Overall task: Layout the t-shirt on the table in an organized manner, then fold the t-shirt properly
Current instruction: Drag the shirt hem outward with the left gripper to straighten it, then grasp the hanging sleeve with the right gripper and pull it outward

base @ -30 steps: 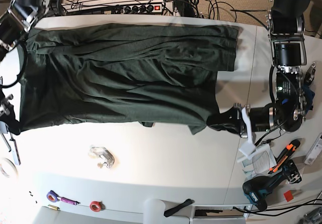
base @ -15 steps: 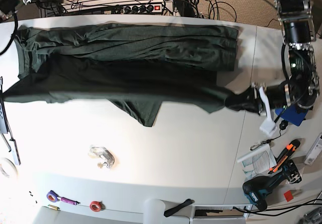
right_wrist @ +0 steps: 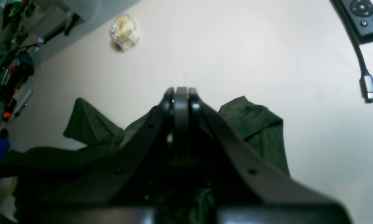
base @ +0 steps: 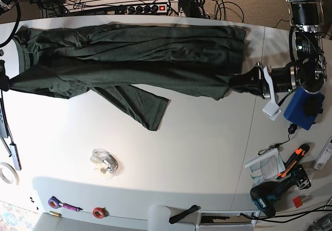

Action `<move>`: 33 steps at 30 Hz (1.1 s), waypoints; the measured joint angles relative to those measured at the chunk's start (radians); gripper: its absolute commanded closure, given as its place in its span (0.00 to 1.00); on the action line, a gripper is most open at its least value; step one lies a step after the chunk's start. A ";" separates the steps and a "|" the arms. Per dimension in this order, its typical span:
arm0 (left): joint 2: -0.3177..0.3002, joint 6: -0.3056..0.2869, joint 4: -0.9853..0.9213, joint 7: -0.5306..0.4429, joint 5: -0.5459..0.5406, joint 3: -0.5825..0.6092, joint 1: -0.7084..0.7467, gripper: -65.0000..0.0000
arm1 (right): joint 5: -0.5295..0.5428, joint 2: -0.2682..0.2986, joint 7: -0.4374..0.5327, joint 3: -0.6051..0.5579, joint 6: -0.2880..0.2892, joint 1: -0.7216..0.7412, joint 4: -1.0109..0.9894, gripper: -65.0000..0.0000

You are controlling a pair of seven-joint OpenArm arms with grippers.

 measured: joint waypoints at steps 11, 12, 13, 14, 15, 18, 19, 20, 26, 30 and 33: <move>0.000 0.000 0.000 0.000 0.000 0.000 0.107 0.80 | -0.050 -0.003 -0.097 0.000 0.000 0.000 0.000 0.90; 0.000 0.000 0.000 0.000 0.001 0.000 0.108 0.69 | -0.063 -0.003 -0.093 0.000 0.000 0.000 0.000 0.75; 0.000 0.000 0.000 -0.002 0.000 0.000 0.107 0.61 | -0.074 -0.003 -0.091 0.000 0.002 0.000 0.000 0.63; 0.000 0.000 0.000 -0.002 0.000 0.000 0.106 0.57 | -0.084 -0.003 -0.089 0.000 0.000 0.000 0.000 0.57; 0.000 0.000 0.000 -0.004 0.000 0.000 0.106 0.57 | -0.105 -0.003 -0.064 0.000 0.000 0.000 0.000 0.57; 0.000 0.000 0.000 -0.004 0.000 0.000 0.107 0.57 | -0.121 -0.002 0.024 0.000 0.000 0.000 0.000 0.57; -0.003 0.000 0.000 -0.003 0.000 0.000 0.104 0.57 | -0.121 0.000 0.052 0.000 0.000 0.000 0.000 0.57; -0.006 0.000 0.000 -0.003 0.001 -0.003 0.097 0.57 | -0.121 0.004 0.080 0.000 0.000 0.001 0.000 0.57; -0.053 0.000 0.015 -0.002 -0.003 -0.179 -0.057 0.57 | -0.123 0.032 0.143 0.006 -0.003 0.070 0.001 0.57; -0.053 0.000 0.014 0.003 -0.003 -0.302 -0.152 0.57 | -0.126 0.030 0.135 0.006 0.000 0.109 0.001 0.57; -0.063 0.000 0.016 0.000 -0.004 -0.331 -0.185 0.57 | -0.101 0.028 0.135 0.005 -0.001 0.134 0.001 0.57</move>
